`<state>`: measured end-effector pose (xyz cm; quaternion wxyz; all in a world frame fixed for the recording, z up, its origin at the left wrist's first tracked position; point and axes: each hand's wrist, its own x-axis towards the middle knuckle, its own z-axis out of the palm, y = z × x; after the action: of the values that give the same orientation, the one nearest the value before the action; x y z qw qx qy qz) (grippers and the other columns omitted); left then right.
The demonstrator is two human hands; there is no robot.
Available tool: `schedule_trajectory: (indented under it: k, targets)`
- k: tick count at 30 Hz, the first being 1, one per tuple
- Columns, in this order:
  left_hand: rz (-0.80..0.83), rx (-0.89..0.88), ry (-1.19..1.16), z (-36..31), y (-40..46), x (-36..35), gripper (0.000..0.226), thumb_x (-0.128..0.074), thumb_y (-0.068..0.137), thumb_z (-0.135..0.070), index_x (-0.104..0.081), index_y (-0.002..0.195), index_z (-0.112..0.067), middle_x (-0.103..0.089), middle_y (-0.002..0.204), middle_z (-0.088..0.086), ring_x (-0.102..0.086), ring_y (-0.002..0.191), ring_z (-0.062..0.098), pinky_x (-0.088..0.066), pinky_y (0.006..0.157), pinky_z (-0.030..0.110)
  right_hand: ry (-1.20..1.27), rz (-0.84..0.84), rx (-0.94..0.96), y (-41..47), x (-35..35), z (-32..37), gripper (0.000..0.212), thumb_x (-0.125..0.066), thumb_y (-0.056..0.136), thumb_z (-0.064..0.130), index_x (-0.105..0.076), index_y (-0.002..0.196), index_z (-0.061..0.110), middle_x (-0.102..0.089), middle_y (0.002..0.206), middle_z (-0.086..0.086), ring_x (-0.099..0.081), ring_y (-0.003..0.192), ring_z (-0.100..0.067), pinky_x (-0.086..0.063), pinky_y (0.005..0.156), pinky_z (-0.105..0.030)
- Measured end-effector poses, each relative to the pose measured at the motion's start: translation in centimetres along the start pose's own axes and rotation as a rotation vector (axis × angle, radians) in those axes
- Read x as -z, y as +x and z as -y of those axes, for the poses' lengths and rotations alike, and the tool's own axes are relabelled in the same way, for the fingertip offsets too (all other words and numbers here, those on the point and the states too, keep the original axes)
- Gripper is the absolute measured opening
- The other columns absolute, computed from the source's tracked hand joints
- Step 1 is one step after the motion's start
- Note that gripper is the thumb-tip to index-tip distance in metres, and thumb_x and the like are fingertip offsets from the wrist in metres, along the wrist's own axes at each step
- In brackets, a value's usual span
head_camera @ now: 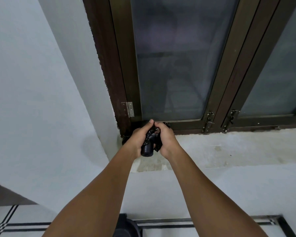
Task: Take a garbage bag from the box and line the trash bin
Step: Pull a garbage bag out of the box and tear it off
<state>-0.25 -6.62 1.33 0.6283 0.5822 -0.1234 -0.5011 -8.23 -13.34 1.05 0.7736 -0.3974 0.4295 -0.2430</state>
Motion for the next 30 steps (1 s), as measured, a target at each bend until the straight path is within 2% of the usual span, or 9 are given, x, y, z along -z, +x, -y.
schedule_trajectory:
  k: [4, 9, 14, 16, 18, 20, 22, 25, 30]
  targets:
    - [0.079, 0.091, -0.041, -0.1, -0.2, 0.5, 0.051, -0.072, 0.086, -0.053, -0.071, 0.115, -0.011, -0.074, 0.092, 0.008, -0.071, 0.072, 0.02, -0.052, 0.047, 0.023, 0.078, 0.0, -0.089, -0.3, 0.1, -0.4, 0.039, -0.067, 0.087, 0.036, -0.065, 0.121, 0.016, -0.073, 0.111, -0.008, -0.07, 0.094, -0.024, -0.052, 0.057, -0.029]
    - [0.172, 0.166, -0.075, -0.1, 0.0, 1.7, 0.048, -0.071, 0.087, -0.053, -0.069, 0.11, -0.011, -0.072, 0.09, 0.01, -0.07, 0.067, 0.019, -0.05, 0.04, 0.021, 0.141, 0.086, -0.109, -0.4, 0.4, -1.1, 0.029, -0.065, 0.091, 0.032, -0.071, 0.113, 0.014, -0.073, 0.102, -0.008, -0.069, 0.091, -0.025, -0.05, 0.051, -0.027]
    - [0.188, 0.179, -0.127, -0.1, 0.3, 1.9, 0.044, -0.07, 0.087, -0.052, -0.071, 0.1, -0.01, -0.072, 0.088, 0.011, -0.069, 0.066, 0.019, -0.05, 0.039, 0.022, 0.173, 0.105, -0.086, -0.7, 0.6, -1.4, 0.033, -0.064, 0.093, 0.03, -0.07, 0.119, 0.009, -0.073, 0.103, -0.01, -0.069, 0.091, -0.025, -0.053, 0.055, -0.03]
    - [0.164, 0.189, -0.143, -0.3, 0.4, 1.5, 0.045, -0.07, 0.087, -0.052, -0.072, 0.102, -0.01, -0.074, 0.091, 0.012, -0.073, 0.071, 0.022, -0.057, 0.051, 0.027, 0.21, 0.085, -0.076, -0.5, 0.4, -1.6, 0.034, -0.066, 0.092, 0.03, -0.071, 0.118, 0.009, -0.075, 0.106, -0.011, -0.07, 0.097, -0.027, -0.059, 0.074, -0.037]
    - [0.103, 0.183, -0.197, 0.1, 0.8, 0.8, 0.05, -0.071, 0.087, -0.052, -0.073, 0.111, -0.008, -0.076, 0.104, 0.014, -0.075, 0.089, 0.028, -0.061, 0.076, 0.036, 0.218, 0.039, -0.052, -0.5, 0.0, -1.5, 0.039, -0.069, 0.087, 0.032, -0.071, 0.119, 0.009, -0.076, 0.114, -0.013, -0.072, 0.105, -0.03, -0.058, 0.095, -0.046]
    - [0.034, 0.173, -0.248, 0.4, 1.2, 0.1, 0.058, -0.072, 0.086, -0.053, -0.07, 0.123, -0.009, -0.073, 0.119, 0.016, -0.071, 0.107, 0.033, -0.057, 0.093, 0.043, 0.202, -0.019, -0.02, -0.5, -0.3, -1.2, 0.047, -0.071, 0.082, 0.031, -0.066, 0.123, 0.008, -0.075, 0.114, -0.016, -0.073, 0.103, -0.033, -0.06, 0.091, -0.049]
    - [-0.014, 0.169, -0.278, 0.7, 1.7, -0.6, 0.063, -0.074, 0.083, -0.053, -0.067, 0.128, -0.01, -0.071, 0.124, 0.017, -0.069, 0.112, 0.036, -0.055, 0.096, 0.048, 0.184, -0.079, 0.015, -0.4, -0.2, -0.9, 0.042, -0.07, 0.085, 0.026, -0.061, 0.121, 0.007, -0.073, 0.111, -0.017, -0.072, 0.1, -0.033, -0.062, 0.085, -0.05]
    - [-0.105, 0.163, -0.269, 1.0, 3.0, -0.8, 0.073, -0.084, 0.067, -0.055, -0.07, 0.125, -0.014, -0.074, 0.118, 0.016, -0.072, 0.104, 0.039, -0.055, 0.094, 0.056, 0.18, -0.116, 0.03, -0.3, 0.0, -0.6, 0.02, -0.066, 0.089, 0.021, -0.055, 0.104, 0.013, -0.069, 0.108, -0.017, -0.069, 0.099, -0.034, -0.059, 0.089, -0.054]
    - [-0.168, 0.172, -0.27, 1.4, 4.0, -1.3, 0.073, -0.083, 0.064, -0.056, -0.07, 0.123, -0.015, -0.075, 0.114, 0.016, -0.073, 0.1, 0.042, -0.055, 0.09, 0.06, 0.183, -0.153, 0.045, -0.5, 0.2, -0.3, 0.03, -0.067, 0.087, 0.02, -0.058, 0.112, 0.007, -0.07, 0.109, -0.019, -0.07, 0.096, -0.034, -0.061, 0.082, -0.049]
